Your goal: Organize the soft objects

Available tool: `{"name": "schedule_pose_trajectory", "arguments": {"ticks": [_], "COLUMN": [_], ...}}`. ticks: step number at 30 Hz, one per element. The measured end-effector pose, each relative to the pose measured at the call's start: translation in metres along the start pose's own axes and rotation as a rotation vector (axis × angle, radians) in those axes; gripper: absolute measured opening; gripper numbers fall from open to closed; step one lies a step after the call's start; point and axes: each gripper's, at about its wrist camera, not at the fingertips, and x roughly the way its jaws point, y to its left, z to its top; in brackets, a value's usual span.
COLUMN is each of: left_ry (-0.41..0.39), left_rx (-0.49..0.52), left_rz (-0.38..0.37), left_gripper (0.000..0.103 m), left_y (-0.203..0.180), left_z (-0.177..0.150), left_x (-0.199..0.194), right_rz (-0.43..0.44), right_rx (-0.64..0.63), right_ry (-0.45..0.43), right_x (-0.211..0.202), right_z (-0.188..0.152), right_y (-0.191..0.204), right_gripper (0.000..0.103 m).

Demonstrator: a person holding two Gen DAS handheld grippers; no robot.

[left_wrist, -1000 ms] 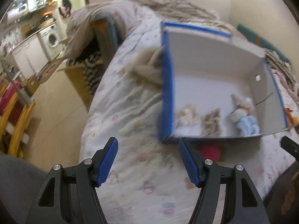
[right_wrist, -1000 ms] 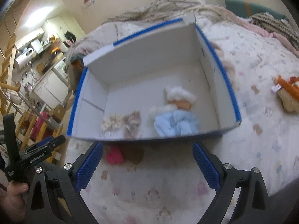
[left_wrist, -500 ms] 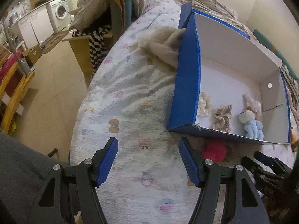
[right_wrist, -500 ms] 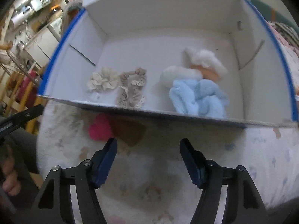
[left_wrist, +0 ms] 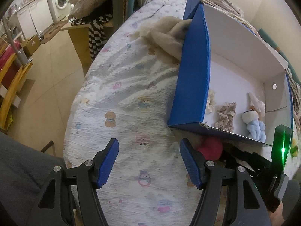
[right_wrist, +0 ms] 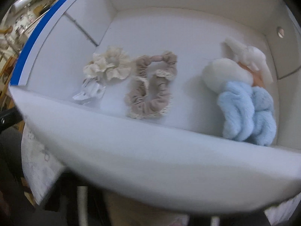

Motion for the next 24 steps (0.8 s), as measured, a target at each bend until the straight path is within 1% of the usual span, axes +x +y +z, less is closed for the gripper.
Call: {"name": "schedule_pose_trajectory", "arguments": {"ticks": [3,6,12,15,17,20,24], "left_ry": [0.008,0.017,0.038,0.045,0.044,0.043,0.051], "left_rx": [0.014,0.027,0.038,0.059,0.091,0.169,0.241], "left_rz": [-0.001,0.001,-0.003,-0.01,-0.014,-0.027,-0.075], "left_gripper": [0.064,0.064,0.064,0.064,0.064,0.064,0.064], "left_y": [-0.003,-0.006,-0.008,-0.013,-0.02,-0.043,-0.073], "left_z": [-0.001,-0.003,-0.008,-0.011,-0.014,-0.017,-0.019], "left_x": [0.002,0.004,0.009,0.011,0.013,0.017,0.027], "right_rz": [0.029,0.055,0.095,0.116,0.124,0.123,0.107], "right_rx": [-0.021,-0.038,-0.04,-0.012,0.014,0.079,0.17], "right_ry": [-0.008,-0.01,-0.033,-0.053,-0.081,-0.12,-0.136], "right_x": [-0.004,-0.013,-0.049,-0.072,-0.088,-0.106,-0.106], "right_z": [-0.003,-0.005,-0.019,-0.028,-0.035,-0.045,-0.046], "right_y": [0.004,0.006,0.002,-0.006,-0.013,-0.029,-0.055], "right_gripper": [0.014,0.01,0.009,0.009,0.009,0.009,0.009]}}
